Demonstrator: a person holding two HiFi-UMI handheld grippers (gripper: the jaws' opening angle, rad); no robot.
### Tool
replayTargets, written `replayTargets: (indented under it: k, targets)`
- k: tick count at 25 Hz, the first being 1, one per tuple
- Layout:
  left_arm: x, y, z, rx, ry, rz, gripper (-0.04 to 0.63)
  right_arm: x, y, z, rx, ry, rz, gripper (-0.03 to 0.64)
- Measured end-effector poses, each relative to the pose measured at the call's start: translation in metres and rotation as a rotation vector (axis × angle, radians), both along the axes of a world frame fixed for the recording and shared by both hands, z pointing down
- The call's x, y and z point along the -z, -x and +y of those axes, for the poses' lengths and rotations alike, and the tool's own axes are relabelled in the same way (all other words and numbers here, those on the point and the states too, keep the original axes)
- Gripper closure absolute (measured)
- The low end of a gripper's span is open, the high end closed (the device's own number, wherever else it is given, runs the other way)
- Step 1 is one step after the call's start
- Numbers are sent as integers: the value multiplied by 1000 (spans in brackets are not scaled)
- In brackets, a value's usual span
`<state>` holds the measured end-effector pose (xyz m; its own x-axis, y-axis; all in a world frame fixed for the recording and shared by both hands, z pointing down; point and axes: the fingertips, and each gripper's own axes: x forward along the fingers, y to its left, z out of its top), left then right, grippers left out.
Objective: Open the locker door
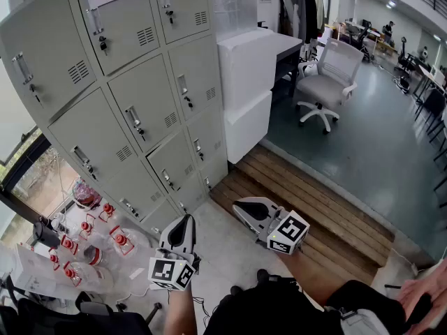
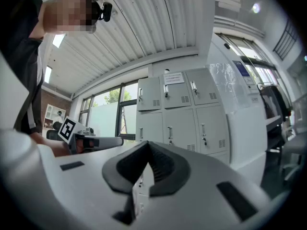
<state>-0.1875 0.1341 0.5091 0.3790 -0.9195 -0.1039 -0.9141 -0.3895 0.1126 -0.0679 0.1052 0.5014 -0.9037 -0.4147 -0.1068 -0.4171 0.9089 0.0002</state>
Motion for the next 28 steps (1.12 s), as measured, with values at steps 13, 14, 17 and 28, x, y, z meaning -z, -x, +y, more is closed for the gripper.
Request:
replayTargets:
  k: [13,14,17,28]
  targets:
    - [20,2,-7,-31,26,-28,581,19,7,2,21,-12,-31,607]
    - [21,2,-8,-31,25,-29,581,21,7,-1,11,-16,-32,607]
    - [29,4,-14,-41,24,-40,581,37,6,-10,-15,-51,-45,606]
    - [96,9,-44,-103,6,-158,581,120,17,-49,6,-137,-54,606]
